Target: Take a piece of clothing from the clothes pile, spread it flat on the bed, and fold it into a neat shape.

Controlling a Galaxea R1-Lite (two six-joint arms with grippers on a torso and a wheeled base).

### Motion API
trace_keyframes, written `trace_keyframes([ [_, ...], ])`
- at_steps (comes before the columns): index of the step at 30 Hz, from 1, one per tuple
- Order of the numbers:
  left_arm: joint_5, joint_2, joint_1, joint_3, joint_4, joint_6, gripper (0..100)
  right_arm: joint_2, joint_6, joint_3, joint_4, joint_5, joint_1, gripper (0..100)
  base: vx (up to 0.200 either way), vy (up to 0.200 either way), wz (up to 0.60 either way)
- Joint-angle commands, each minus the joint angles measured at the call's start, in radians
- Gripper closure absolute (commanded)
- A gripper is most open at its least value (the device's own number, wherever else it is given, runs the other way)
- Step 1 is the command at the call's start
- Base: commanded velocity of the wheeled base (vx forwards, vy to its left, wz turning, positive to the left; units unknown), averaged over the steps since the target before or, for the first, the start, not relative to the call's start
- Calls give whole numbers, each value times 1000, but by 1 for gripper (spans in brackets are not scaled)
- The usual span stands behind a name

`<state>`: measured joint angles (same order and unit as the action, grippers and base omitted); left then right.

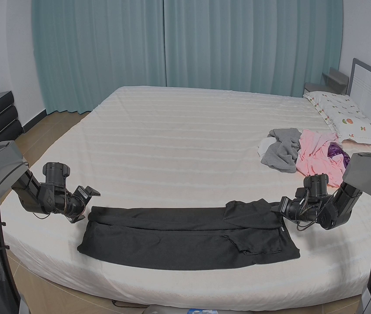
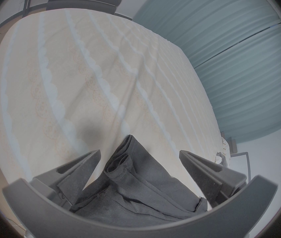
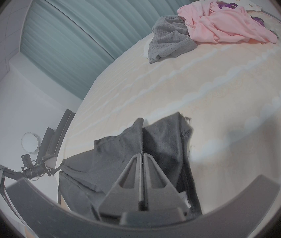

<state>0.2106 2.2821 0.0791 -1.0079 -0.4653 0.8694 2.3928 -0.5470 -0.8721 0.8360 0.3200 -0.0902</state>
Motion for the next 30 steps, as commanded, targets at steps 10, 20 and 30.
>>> trace_keyframes([
  [10,0,-46,-6,38,8,-3,0,-46,45,101,8,2,3,100,0,0,0],
  [20,-5,-90,-35,127,11,-85,0,-84,50,145,8,2,1,0,0,0,0],
  [30,-62,-61,-45,115,2,-101,0,-170,-11,199,-6,-21,-14,0,0,0,0],
])
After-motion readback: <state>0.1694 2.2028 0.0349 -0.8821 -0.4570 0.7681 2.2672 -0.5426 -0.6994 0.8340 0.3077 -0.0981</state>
